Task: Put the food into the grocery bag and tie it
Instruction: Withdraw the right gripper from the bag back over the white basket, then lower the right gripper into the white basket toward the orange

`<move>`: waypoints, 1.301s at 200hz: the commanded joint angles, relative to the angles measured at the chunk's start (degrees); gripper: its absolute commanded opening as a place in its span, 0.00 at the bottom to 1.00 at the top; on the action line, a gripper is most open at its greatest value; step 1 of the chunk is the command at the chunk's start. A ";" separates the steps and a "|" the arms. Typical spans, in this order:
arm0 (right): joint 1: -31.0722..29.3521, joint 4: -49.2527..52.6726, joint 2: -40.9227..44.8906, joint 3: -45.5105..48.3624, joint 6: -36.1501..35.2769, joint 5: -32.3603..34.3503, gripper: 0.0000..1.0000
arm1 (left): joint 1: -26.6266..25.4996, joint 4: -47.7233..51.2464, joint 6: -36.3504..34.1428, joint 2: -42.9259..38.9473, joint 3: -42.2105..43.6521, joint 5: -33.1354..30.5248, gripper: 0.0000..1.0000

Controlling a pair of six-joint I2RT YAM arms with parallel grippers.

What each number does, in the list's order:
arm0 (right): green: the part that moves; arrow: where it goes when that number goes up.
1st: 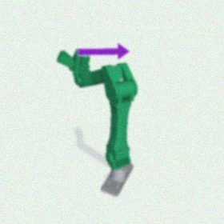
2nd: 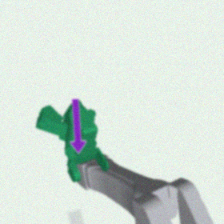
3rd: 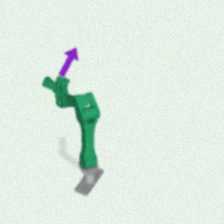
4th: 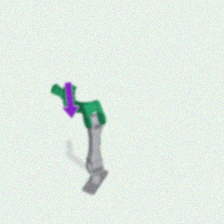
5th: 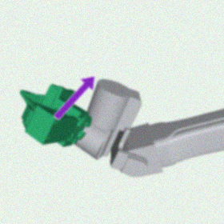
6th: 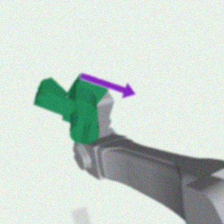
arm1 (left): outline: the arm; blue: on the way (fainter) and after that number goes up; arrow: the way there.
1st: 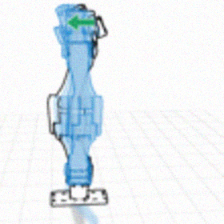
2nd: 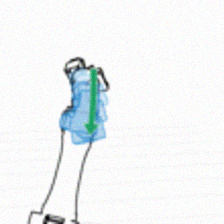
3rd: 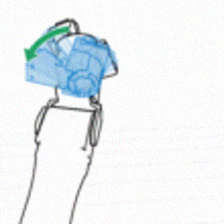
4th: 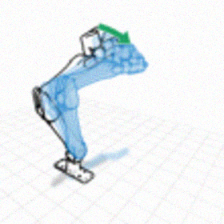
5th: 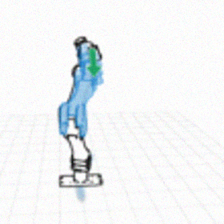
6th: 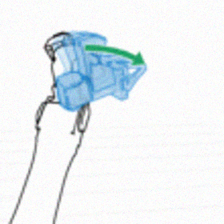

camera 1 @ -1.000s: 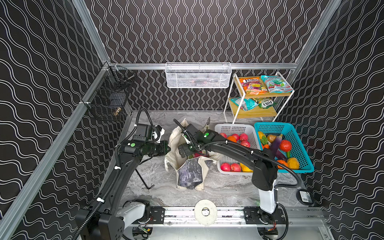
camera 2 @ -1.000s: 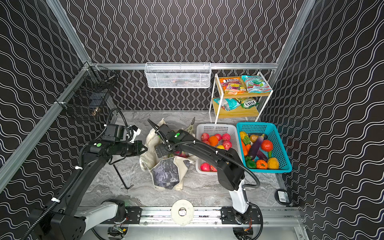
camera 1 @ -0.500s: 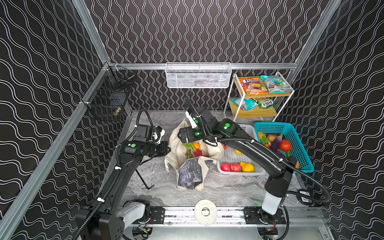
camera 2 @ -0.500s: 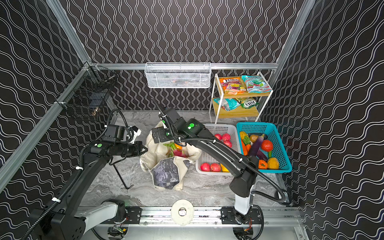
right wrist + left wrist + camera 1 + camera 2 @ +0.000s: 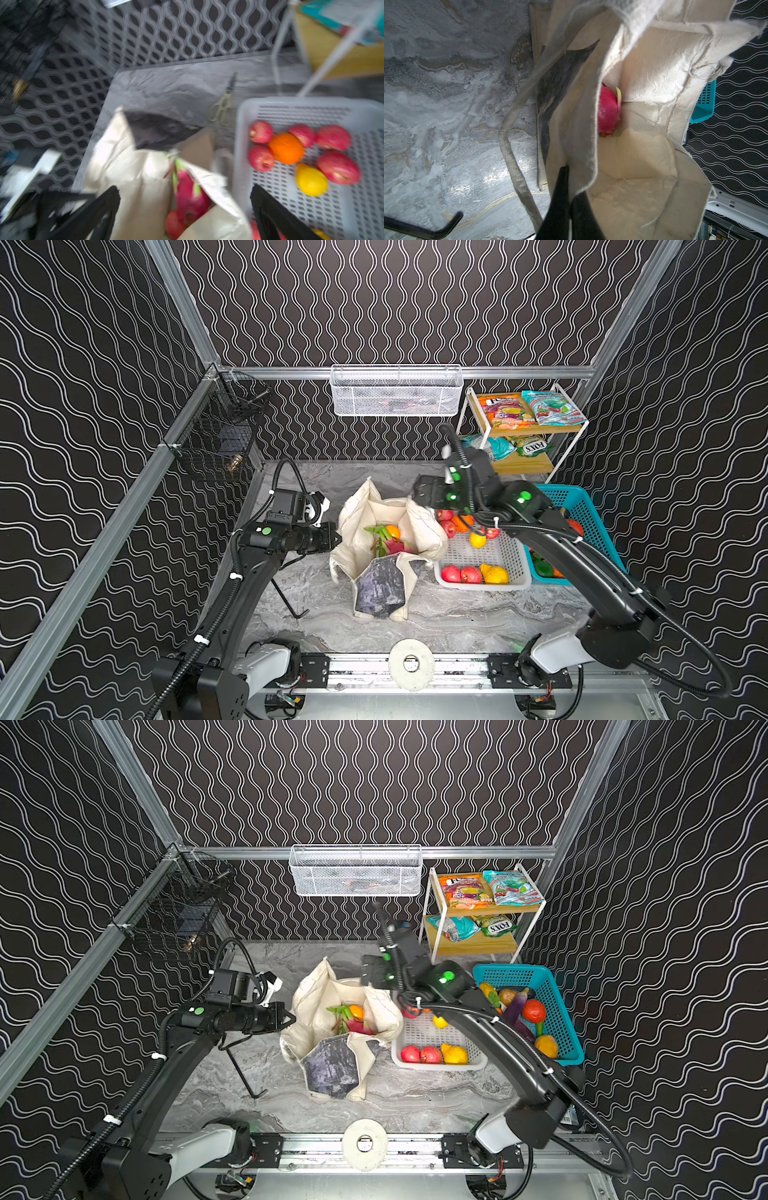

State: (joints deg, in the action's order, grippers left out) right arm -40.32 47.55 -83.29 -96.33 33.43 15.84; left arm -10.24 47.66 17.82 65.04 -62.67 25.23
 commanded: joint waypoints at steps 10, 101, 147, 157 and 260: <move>7.06 -2.08 6.06 8.37 8.76 -0.89 0.99 | -0.12 0.96 -0.48 -0.26 -0.92 0.17 0.00; 17.83 -3.42 10.75 23.95 30.99 1.35 0.99 | -0.10 1.11 -0.53 -0.39 -0.87 0.83 0.00; 19.67 -5.64 7.36 26.17 36.46 -3.02 0.99 | -0.08 1.06 -0.77 -0.46 -0.75 1.22 0.00; 20.04 -6.81 6.39 26.67 37.09 -4.67 0.99 | -0.12 1.03 -0.77 -0.37 -0.79 1.37 0.00; 20.70 -13.89 -1.29 30.01 40.97 -12.66 0.96 | -0.11 0.52 -0.81 -0.84 -0.41 2.19 0.00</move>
State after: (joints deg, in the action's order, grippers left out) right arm -19.75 37.08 -83.61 -67.24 72.23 5.85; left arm -10.24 48.05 17.78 64.64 -63.05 25.98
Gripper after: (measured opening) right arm 0.969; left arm 0.057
